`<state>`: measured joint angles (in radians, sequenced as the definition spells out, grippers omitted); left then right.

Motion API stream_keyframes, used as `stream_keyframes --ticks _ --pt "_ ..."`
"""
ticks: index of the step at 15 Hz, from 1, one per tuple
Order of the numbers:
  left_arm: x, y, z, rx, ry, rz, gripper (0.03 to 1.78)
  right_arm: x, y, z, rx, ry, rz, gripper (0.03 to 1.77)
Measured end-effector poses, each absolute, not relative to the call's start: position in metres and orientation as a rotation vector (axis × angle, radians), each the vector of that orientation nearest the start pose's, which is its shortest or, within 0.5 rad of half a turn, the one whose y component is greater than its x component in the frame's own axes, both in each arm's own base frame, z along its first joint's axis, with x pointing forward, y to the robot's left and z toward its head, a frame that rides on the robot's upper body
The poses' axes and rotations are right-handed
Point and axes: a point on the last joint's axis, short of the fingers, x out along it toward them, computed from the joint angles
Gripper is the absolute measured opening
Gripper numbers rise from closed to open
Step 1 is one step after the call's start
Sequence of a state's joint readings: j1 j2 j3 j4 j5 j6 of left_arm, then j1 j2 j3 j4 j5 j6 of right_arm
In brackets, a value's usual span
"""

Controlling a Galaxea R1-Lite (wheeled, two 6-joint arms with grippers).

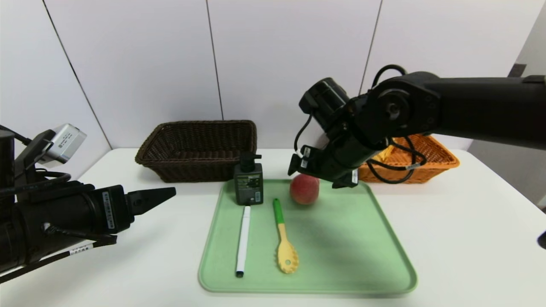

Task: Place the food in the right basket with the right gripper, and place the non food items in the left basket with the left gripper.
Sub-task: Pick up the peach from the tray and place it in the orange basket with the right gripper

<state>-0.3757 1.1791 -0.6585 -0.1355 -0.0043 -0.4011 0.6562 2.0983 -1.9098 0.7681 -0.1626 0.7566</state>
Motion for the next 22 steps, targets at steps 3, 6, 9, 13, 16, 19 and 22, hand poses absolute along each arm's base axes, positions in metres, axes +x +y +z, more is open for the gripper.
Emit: stream_keyframes --ticks 3,6,9,13,16,19,22 --pt "0.157 -0.062 0.217 -0.319 0.450 -0.295 1.69 0.332 0.252 0.190 0.274 0.997 0.049 1.70" --pt "0.157 -0.062 0.217 -0.318 0.450 -0.296 1.69 0.341 0.258 0.173 0.256 0.995 0.021 1.70" --pt "0.157 -0.062 0.217 -0.318 0.450 -0.297 1.69 0.346 0.261 0.165 0.253 0.995 0.020 1.70" --pt "0.156 -0.062 0.216 -0.318 0.452 -0.295 1.69 0.348 0.263 0.159 0.239 0.998 0.010 1.70" --pt "0.156 -0.062 0.215 -0.316 0.457 -0.294 1.69 0.349 0.262 0.159 0.236 0.981 0.002 1.70" --pt "0.156 -0.062 0.214 -0.317 0.459 -0.294 1.69 0.350 0.263 0.159 0.241 0.973 0.007 1.70" --pt "0.156 -0.062 0.214 -0.316 0.459 -0.293 1.69 0.352 0.264 0.158 0.247 0.964 0.010 1.70"
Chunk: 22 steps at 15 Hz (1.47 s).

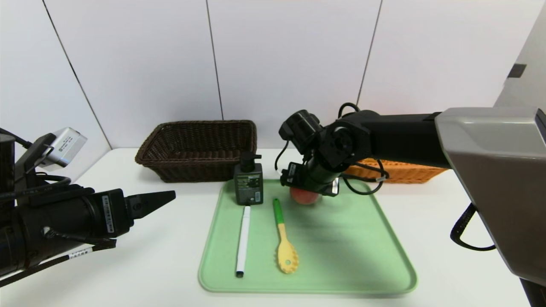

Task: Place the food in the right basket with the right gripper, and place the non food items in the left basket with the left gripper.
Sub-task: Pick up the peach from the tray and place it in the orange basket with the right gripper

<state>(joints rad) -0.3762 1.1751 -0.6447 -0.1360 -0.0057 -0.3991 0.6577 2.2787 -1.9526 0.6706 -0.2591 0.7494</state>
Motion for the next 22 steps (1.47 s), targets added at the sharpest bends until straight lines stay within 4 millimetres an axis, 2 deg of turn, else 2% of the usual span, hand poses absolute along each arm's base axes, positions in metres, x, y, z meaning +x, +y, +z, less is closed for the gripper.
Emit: stream_keyframes --ticks 1,4,5,9,12,14,16,18,20,22 --pt "0.156 -0.062 0.214 -0.316 0.459 -0.294 1.69 0.352 0.265 0.157 0.248 0.963 0.011 1.70" --pt "0.156 -0.062 0.214 -0.316 0.459 -0.294 1.69 0.352 0.265 0.157 0.247 0.964 0.013 1.24" --pt "0.156 -0.062 0.214 -0.316 0.458 -0.293 1.69 0.352 0.265 0.157 0.246 0.965 0.012 1.14" --pt "0.156 -0.062 0.214 -0.316 0.460 -0.294 1.69 0.350 0.264 0.161 0.254 0.962 0.016 1.09" --pt "0.156 -0.062 0.214 -0.317 0.458 -0.293 1.69 0.341 0.256 0.188 0.290 0.929 0.038 1.09" --pt "0.156 -0.062 0.214 -0.317 0.458 -0.293 1.69 0.326 0.245 0.225 0.346 0.874 0.087 1.08" --pt "0.156 -0.062 0.214 -0.317 0.458 -0.293 1.69 0.308 0.225 0.269 0.428 0.808 0.170 1.08" --pt "0.156 -0.062 0.215 -0.317 0.457 -0.294 1.69 0.299 0.186 0.311 0.526 0.701 0.208 1.08" --pt "0.157 -0.062 0.216 -0.315 0.455 -0.296 1.69 0.302 0.138 0.335 0.590 0.605 0.155 1.08" --pt "0.158 -0.063 0.216 -0.314 0.455 -0.296 1.69 0.309 0.090 0.346 0.645 0.547 0.081 1.08"
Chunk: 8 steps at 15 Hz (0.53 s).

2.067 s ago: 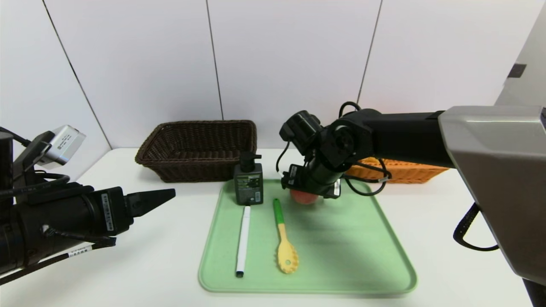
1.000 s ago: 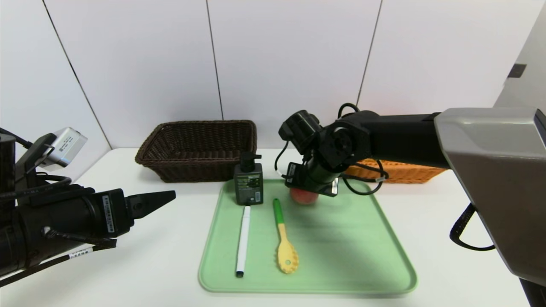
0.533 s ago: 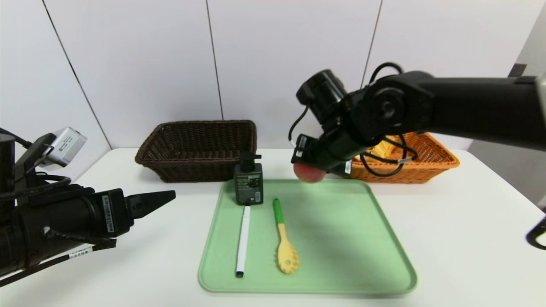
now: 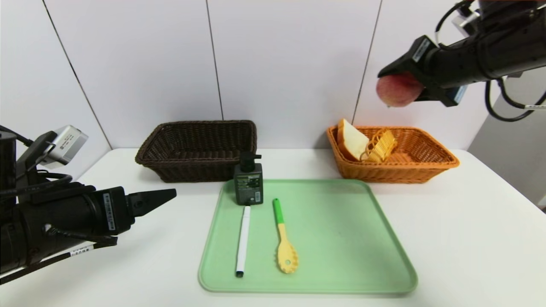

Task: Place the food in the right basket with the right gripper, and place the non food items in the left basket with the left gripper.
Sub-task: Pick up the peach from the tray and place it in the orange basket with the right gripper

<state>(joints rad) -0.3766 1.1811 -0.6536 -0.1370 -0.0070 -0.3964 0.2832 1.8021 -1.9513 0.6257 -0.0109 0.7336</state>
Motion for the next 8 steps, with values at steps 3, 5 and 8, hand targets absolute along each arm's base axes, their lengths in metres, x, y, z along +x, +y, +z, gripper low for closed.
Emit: stream_keyframes --ticks 3,5,8 --pt "0.158 -0.063 0.216 -0.314 0.455 -0.297 1.69 0.323 0.022 0.344 0.724 0.516 -0.025 1.08" --pt "0.158 -0.063 0.216 -0.314 0.456 -0.297 1.69 0.337 -0.006 0.330 0.758 0.537 -0.093 1.08" --pt "0.157 -0.062 0.216 -0.314 0.455 -0.298 1.69 0.361 -0.032 0.301 0.787 0.591 -0.185 1.08"
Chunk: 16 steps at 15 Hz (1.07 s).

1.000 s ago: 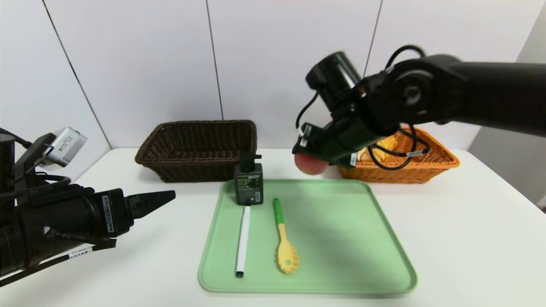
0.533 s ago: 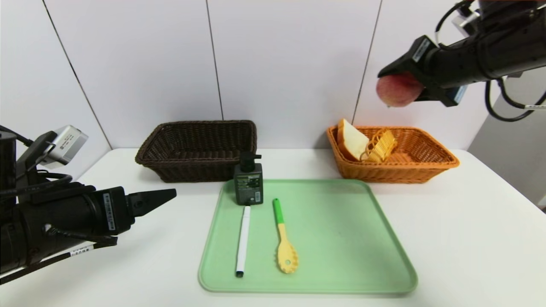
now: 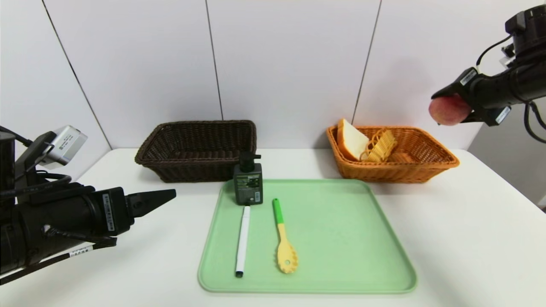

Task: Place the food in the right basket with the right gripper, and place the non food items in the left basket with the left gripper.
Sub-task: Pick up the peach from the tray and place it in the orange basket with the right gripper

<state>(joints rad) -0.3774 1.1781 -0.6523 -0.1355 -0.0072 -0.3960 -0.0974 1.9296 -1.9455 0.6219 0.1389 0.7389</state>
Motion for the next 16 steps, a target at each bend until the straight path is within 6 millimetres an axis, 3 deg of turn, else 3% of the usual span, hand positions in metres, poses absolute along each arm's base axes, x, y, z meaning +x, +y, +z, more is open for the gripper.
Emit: stream_keyframes --ticks 3,8,13,16 --pt "0.156 -0.062 0.216 -0.315 0.450 -0.299 1.69 0.383 -0.040 0.272 0.794 0.656 -0.225 1.08" --pt "0.152 -0.061 0.217 -0.316 0.450 -0.299 1.69 0.404 -0.044 0.241 0.793 0.729 -0.257 1.08" --pt "0.150 -0.060 0.218 -0.315 0.444 -0.301 1.69 0.412 -0.044 0.226 0.785 0.764 -0.266 1.08" --pt "0.150 -0.060 0.219 -0.316 0.440 -0.302 1.69 0.415 -0.043 0.225 0.787 0.757 -0.262 1.28"
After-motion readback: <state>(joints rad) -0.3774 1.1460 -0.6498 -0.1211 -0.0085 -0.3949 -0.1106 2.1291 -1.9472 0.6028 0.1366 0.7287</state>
